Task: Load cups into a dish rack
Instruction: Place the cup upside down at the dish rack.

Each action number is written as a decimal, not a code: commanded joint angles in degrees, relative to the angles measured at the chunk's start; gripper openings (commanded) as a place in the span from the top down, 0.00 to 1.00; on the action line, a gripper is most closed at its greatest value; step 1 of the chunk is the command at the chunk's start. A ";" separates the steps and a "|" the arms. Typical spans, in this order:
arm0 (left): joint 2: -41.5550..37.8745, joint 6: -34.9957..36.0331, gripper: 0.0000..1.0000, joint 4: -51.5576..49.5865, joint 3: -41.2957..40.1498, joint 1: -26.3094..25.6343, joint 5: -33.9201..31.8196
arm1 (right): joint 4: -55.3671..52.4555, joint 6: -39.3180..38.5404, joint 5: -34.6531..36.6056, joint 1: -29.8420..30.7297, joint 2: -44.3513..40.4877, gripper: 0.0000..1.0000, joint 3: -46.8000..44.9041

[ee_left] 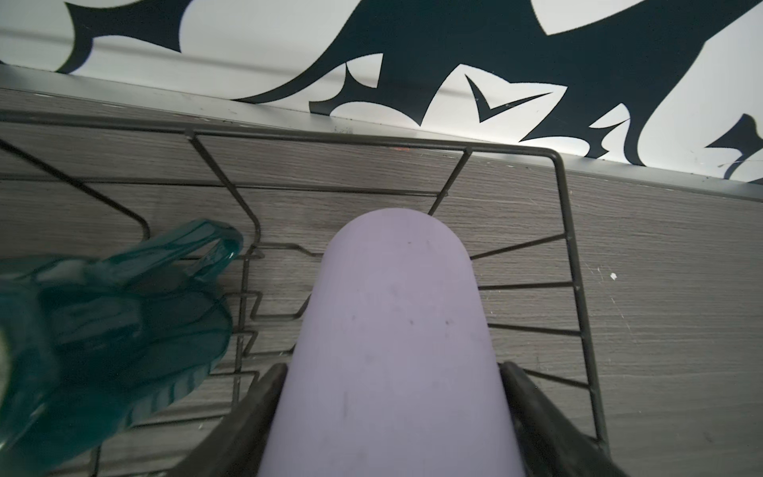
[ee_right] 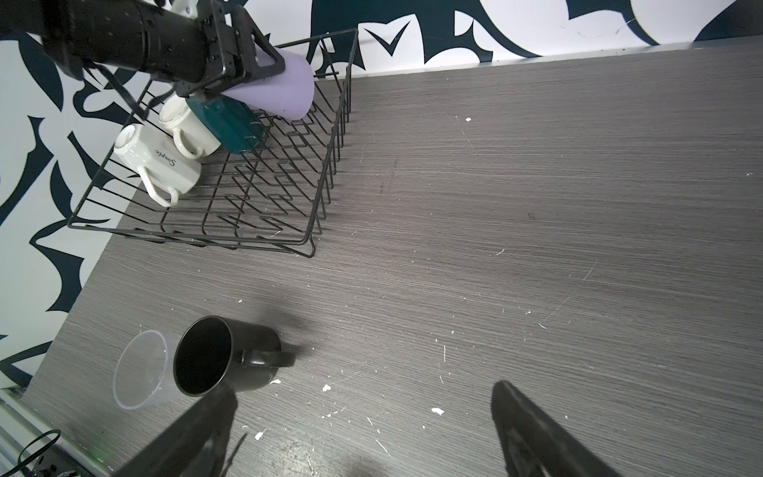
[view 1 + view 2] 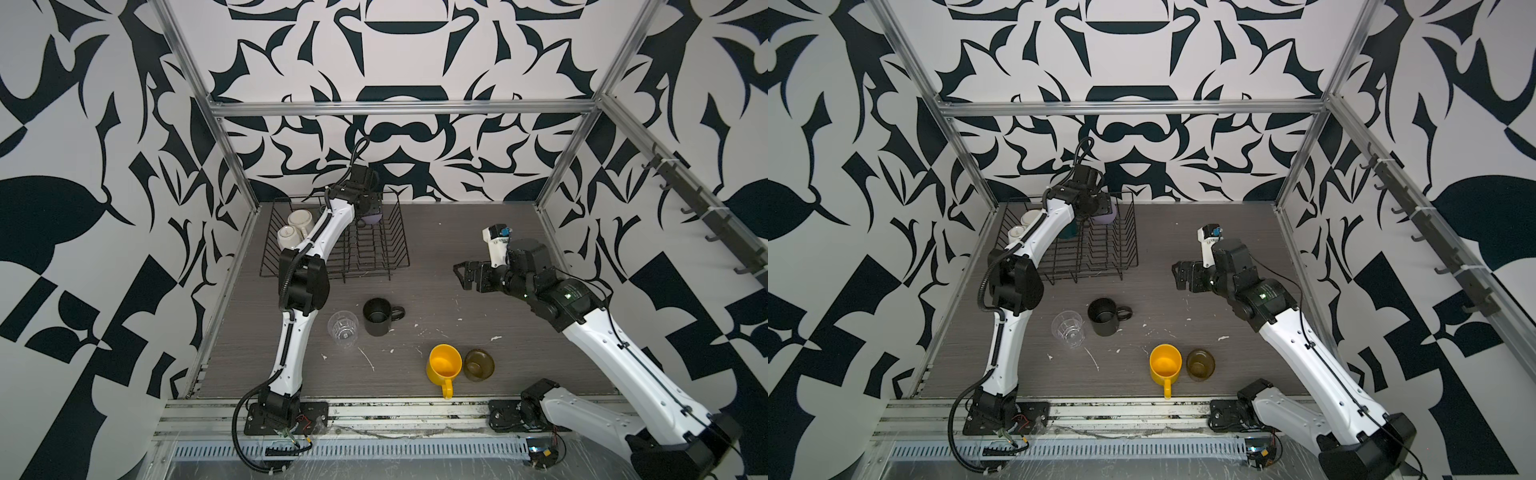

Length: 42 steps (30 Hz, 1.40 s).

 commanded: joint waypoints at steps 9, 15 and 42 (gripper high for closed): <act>6.14 -0.39 1.00 -1.05 4.52 -0.67 1.74 | 0.87 -0.27 -0.14 0.08 -0.47 0.02 -0.24; 7.75 -0.85 0.42 -1.68 5.39 -0.67 2.97 | 0.88 -0.23 -0.18 0.10 -0.65 0.02 -0.68; -9.00 -0.80 0.01 7.81 -7.33 -0.64 5.74 | -4.08 -0.47 2.81 0.12 0.66 0.07 0.10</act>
